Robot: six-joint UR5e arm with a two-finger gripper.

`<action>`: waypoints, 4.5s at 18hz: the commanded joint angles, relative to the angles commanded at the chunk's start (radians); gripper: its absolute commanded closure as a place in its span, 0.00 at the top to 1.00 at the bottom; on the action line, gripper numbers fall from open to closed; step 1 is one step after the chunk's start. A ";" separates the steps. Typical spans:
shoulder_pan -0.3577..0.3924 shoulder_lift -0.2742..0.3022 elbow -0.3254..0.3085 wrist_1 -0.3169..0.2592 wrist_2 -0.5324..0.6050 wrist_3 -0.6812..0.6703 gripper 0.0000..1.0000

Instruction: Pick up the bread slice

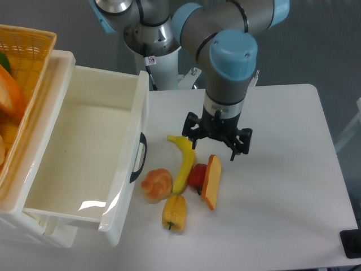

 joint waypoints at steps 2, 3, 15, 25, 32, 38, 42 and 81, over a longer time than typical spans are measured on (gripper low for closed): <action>-0.002 -0.002 0.002 0.000 0.002 0.000 1.00; -0.002 -0.002 0.002 0.000 0.000 -0.002 1.00; 0.006 -0.005 -0.029 0.012 0.026 -0.011 1.00; 0.005 -0.049 -0.080 0.110 0.035 -0.006 1.00; -0.015 -0.101 -0.080 0.110 0.037 -0.011 1.00; -0.031 -0.167 -0.077 0.110 0.035 -0.009 1.00; -0.032 -0.205 -0.069 0.112 0.034 -0.006 1.00; -0.003 -0.069 0.020 0.042 -0.112 0.199 0.00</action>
